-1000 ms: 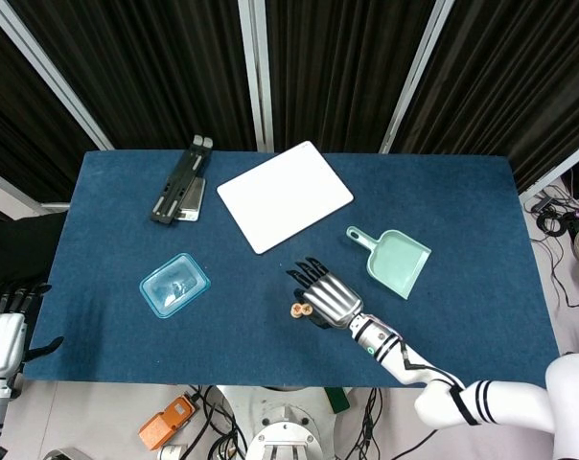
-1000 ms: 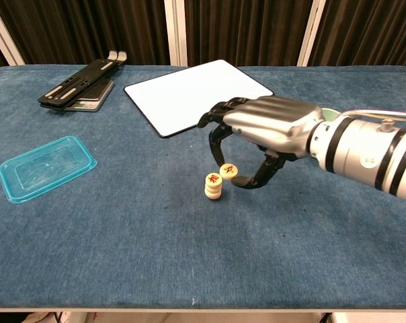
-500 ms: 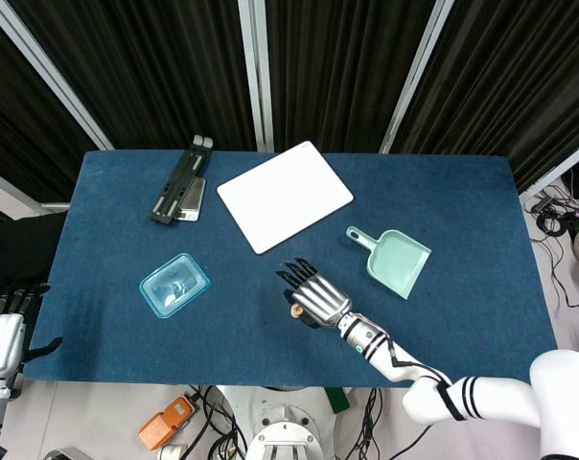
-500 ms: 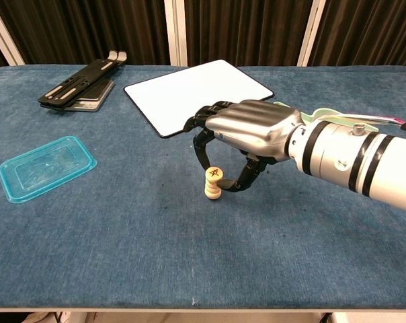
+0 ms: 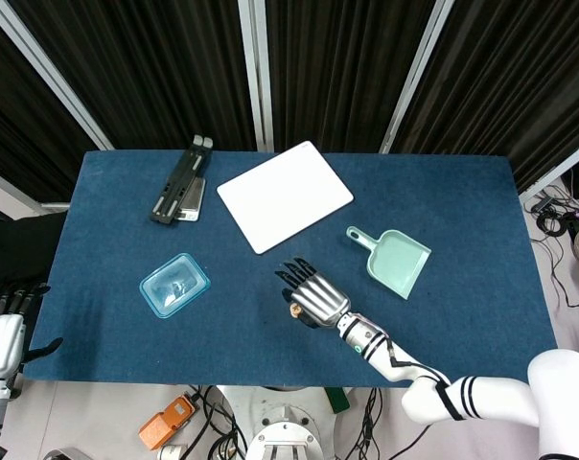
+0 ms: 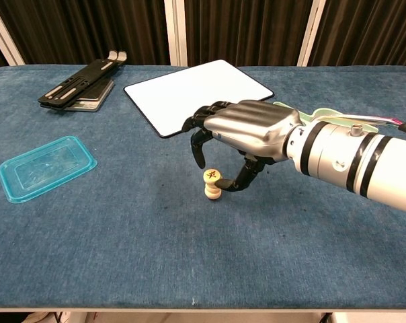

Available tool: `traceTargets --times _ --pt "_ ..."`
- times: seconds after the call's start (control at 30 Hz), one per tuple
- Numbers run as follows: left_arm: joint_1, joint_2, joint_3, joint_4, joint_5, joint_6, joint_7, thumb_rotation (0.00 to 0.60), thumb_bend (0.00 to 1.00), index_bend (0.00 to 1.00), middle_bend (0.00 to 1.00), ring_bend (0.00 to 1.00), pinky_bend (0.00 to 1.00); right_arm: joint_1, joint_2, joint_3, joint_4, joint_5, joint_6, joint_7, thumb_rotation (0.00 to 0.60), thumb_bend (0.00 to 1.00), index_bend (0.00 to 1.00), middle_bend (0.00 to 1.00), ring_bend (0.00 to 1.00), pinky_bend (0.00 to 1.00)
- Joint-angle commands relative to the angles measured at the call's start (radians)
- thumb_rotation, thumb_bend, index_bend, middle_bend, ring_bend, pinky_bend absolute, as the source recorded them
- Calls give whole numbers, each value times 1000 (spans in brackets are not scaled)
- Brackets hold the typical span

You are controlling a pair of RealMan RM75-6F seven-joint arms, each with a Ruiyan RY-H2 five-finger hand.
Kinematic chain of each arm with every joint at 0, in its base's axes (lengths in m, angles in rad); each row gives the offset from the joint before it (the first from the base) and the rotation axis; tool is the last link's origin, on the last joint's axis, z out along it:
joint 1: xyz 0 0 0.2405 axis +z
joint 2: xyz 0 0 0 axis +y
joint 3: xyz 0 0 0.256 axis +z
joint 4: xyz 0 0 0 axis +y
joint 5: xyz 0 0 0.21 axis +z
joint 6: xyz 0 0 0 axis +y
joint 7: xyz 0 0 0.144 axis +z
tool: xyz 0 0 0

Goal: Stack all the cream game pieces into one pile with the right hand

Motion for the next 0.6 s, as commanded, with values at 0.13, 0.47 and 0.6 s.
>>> traceTargets --times 0.13,0.47,0.6 --pt "-3 0 -2 2 3 -1 -2 600 69 196 135 77 0 -42 50 -4 -35 -43 91 12 600 466 452 165 6 21" --pt "-18 2 -6 -10 18 -1 8 600 69 195 136 77 0 -305 332 -80 -174 -93 445 24 600 435 77 156 11 69" --pt "-26 9 -9 -35 28 4 28 600 69 195 135 77 0 -428 432 -129 -202 -127 581 93 600 427 37 119 2 61"
